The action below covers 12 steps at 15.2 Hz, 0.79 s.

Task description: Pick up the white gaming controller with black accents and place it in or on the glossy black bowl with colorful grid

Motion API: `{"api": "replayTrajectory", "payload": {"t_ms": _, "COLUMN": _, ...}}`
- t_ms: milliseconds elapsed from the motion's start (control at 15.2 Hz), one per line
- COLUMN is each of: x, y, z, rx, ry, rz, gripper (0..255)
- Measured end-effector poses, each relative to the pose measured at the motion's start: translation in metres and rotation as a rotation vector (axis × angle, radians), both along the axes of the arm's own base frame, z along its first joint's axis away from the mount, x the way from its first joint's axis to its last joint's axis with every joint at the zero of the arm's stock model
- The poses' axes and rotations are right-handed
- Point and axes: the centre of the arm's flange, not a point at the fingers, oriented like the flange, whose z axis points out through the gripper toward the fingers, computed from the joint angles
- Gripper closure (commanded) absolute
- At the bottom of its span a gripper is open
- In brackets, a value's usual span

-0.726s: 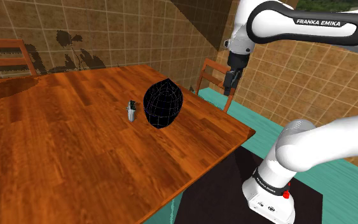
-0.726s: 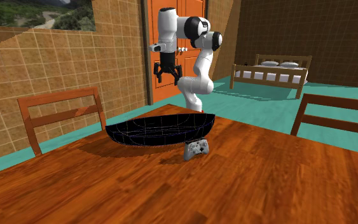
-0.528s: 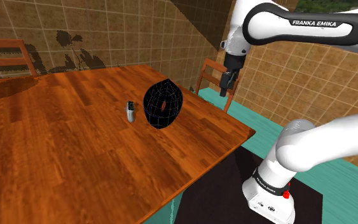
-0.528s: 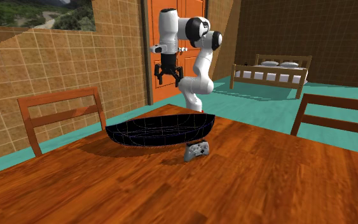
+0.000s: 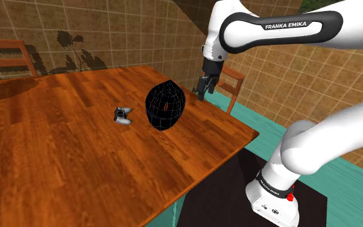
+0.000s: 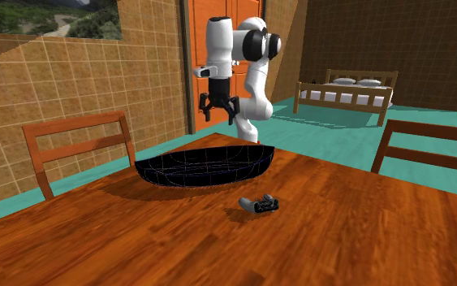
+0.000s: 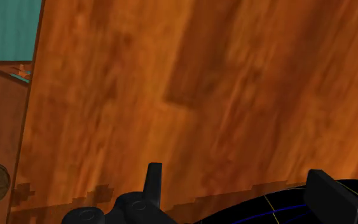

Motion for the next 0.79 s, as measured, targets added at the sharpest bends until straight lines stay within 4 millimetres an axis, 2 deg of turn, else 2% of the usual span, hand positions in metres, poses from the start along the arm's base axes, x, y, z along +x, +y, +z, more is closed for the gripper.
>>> {"api": "replayTrajectory", "payload": {"t_ms": 528, "x": 0.065, "y": 0.069, "z": -0.026, "rx": 0.033, "ry": -0.055, "rz": -0.003, "gripper": 0}}
{"api": "replayTrajectory", "payload": {"t_ms": 792, "x": 0.095, "y": 0.098, "z": -0.039, "rx": 0.049, "ry": -0.082, "rz": -0.005, "gripper": 0}}
